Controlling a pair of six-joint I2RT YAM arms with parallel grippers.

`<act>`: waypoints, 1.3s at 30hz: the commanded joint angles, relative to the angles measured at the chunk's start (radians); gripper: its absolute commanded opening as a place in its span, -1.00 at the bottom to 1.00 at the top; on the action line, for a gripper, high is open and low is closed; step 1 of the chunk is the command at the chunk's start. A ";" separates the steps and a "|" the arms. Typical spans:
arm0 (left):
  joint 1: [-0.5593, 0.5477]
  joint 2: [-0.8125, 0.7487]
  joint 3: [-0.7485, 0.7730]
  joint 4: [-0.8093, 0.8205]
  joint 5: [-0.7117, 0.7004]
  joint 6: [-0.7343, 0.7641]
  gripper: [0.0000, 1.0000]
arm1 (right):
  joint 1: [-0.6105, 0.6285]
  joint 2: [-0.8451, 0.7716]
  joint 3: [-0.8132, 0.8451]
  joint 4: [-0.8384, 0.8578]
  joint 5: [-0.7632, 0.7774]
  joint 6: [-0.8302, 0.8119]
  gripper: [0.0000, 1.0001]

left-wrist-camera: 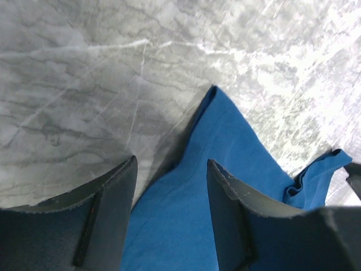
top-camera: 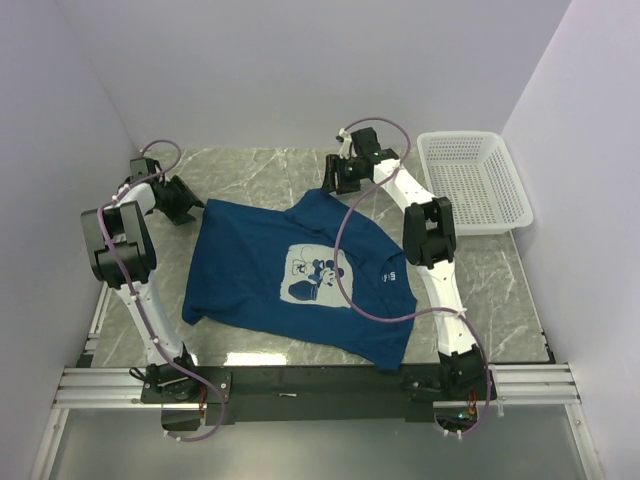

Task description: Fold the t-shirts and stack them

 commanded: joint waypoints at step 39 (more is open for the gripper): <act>-0.030 0.142 0.227 -0.137 -0.033 0.060 0.11 | -0.052 -0.116 -0.060 0.266 -0.343 0.023 -1.00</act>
